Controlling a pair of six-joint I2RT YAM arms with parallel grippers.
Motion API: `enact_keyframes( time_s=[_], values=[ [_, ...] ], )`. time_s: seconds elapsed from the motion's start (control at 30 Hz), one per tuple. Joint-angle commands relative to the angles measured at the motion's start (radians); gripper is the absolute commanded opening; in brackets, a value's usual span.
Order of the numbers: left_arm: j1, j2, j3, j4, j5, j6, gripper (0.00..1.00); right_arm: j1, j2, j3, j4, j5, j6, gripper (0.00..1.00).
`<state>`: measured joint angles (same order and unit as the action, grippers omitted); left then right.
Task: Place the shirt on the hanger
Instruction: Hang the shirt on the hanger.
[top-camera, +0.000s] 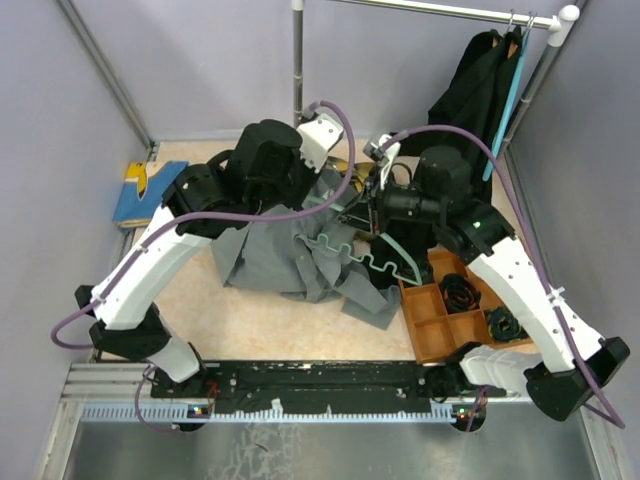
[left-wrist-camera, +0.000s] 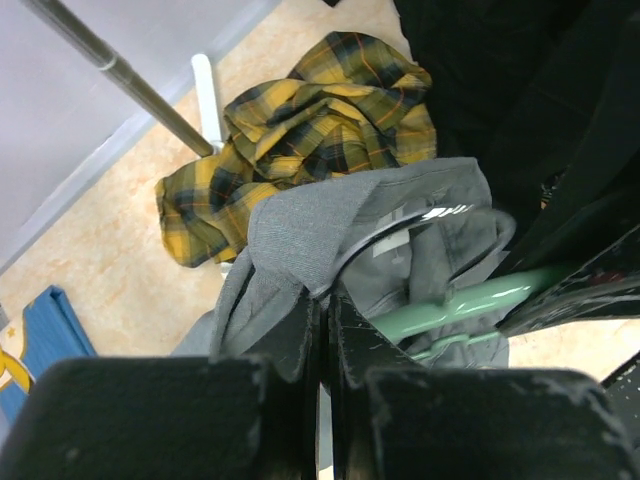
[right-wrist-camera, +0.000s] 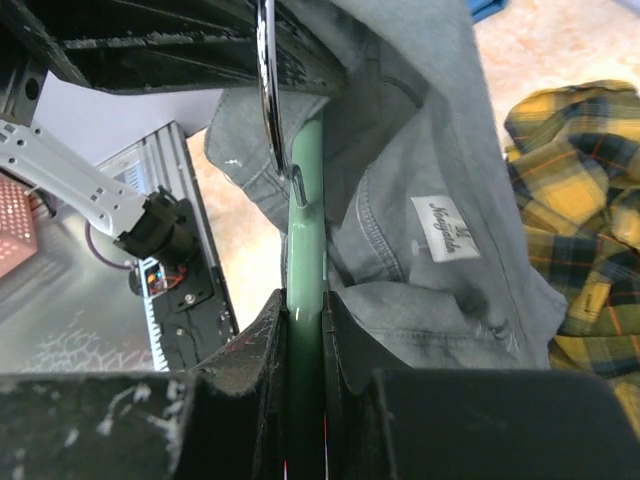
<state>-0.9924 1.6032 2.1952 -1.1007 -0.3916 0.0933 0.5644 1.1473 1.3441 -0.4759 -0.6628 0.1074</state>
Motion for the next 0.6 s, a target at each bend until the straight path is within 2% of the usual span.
enact_keyframes(
  time_s=[0.0,0.13,0.3,0.43,0.57],
  values=[
    [-0.004,0.002,-0.021,0.083,0.1,-0.013,0.0,0.047,0.005,-0.019,0.171,-0.076,0.033,0.0],
    [-0.006,-0.017,-0.067,0.092,0.117,-0.014,0.0,0.051,0.001,-0.026,0.186,-0.061,0.024,0.0],
    [-0.006,-0.057,-0.124,0.126,0.121,-0.019,0.0,0.001,-0.083,-0.022,0.235,0.079,0.07,0.0],
    [-0.006,-0.054,-0.115,0.173,0.158,-0.015,0.0,-0.018,-0.178,-0.027,0.231,0.273,0.092,0.0],
    [-0.006,-0.007,-0.072,0.238,0.25,-0.012,0.0,-0.018,-0.237,0.024,0.11,0.554,0.083,0.0]
  ],
)
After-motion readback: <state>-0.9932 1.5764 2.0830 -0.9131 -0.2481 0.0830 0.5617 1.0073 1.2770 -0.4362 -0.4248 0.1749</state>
